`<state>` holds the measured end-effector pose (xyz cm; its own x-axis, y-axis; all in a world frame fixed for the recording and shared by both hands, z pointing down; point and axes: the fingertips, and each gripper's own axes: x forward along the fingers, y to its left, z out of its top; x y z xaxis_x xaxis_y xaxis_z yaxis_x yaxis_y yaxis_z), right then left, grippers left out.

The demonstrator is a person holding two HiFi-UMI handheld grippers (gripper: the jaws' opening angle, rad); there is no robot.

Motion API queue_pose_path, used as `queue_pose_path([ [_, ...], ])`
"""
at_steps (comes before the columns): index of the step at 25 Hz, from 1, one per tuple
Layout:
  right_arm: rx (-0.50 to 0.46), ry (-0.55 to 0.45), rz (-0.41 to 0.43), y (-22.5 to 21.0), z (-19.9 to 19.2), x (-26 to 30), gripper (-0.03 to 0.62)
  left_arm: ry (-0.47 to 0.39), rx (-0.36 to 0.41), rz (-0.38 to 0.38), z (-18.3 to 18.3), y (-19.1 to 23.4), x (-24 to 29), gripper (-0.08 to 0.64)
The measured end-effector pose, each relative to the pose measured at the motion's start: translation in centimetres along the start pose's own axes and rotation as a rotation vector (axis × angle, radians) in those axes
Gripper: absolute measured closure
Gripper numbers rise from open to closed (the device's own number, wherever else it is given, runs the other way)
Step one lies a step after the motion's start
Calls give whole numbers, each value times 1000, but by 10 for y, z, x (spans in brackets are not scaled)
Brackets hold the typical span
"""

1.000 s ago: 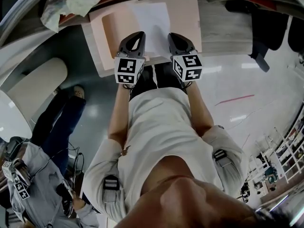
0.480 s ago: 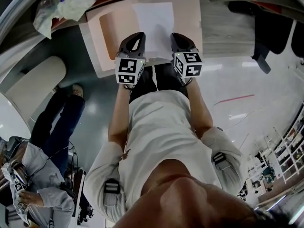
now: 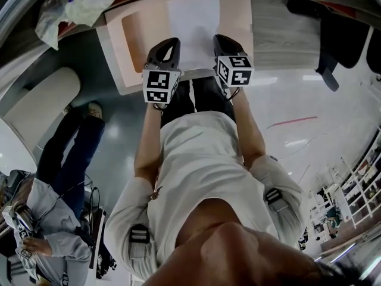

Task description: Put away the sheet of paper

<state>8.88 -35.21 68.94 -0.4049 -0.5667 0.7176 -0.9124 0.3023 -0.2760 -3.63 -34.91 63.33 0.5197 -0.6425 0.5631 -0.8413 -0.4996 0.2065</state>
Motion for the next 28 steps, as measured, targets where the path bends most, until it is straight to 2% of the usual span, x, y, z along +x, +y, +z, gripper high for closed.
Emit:
queue_pose_path([
  [15,-44,59,59,34,-12,37,572,23,-19,31,-20,20,-5,538],
  [28,-87,104,109,74,-24,57,572,16,-67,78,-35,42,-25,538],
])
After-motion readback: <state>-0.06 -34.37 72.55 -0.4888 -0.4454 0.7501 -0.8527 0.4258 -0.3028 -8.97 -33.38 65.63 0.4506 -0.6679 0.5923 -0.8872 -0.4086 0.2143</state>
